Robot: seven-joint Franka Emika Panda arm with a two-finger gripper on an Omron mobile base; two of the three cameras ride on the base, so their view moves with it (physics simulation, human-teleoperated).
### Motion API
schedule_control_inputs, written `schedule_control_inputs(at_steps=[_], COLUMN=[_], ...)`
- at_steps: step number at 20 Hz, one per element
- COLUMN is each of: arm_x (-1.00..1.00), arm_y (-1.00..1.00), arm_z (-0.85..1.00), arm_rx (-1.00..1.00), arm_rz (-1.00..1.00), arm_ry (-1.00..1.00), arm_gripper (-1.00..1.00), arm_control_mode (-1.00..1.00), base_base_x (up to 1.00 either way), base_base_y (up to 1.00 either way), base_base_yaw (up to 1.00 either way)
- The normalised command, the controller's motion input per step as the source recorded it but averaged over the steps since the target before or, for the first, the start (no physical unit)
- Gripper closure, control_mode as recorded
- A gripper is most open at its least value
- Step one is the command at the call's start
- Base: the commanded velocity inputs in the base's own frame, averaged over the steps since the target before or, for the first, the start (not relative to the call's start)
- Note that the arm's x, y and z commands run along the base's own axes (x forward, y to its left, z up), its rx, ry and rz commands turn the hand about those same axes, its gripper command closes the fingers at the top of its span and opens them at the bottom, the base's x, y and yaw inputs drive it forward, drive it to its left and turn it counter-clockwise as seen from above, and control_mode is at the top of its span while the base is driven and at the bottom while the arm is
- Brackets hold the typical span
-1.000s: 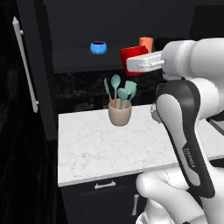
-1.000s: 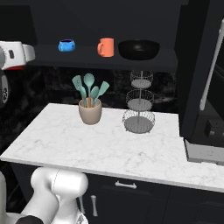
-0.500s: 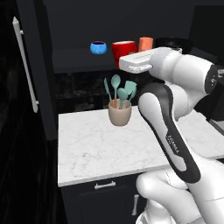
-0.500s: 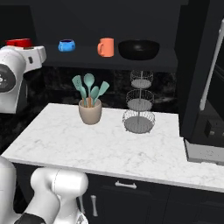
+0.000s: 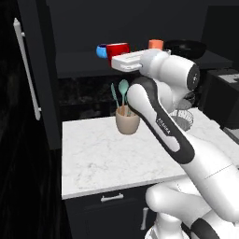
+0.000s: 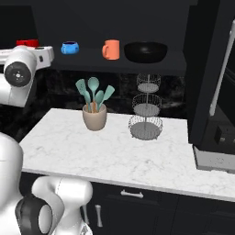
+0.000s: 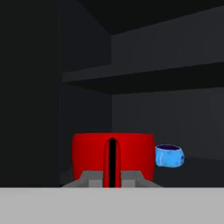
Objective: Gather all objects into one cabinet and sort the glasses and bowls to opposite sides.
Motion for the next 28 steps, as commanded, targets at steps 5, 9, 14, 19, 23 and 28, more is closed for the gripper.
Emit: schedule_control_inputs(at_steps=[5,9,14,19,23,28], arm_x=[0.49,0.52,0.55,0.51,0.51,0.42], arm_y=[0.33,0.33,0.19,0.04,0.0,0.04], arm_z=[-0.02,-0.2,-0.3,-0.23,-0.08,-0.15], arm_rx=[0.0,0.0,0.01,0.03,0.03,0.01], arm_rz=[0.05,0.05,0.06,0.07,0.08,0.08], arm_ry=[0.02,0.0,0.0,0.0,0.0,0.0], arm_gripper=[1.0,1.0,1.0,1.0,1.0,1.0], arm_control_mode=[-1.0,-1.0,-1.0,-1.0,-1.0,-1.0], base_base_x=[0.0,0.0,0.0,0.0,0.0,0.0], base_base_y=[0.0,0.0,0.0,0.0,0.0,0.0], base_base_yaw=[0.0,0.0,0.0,0.0,0.0,0.0])
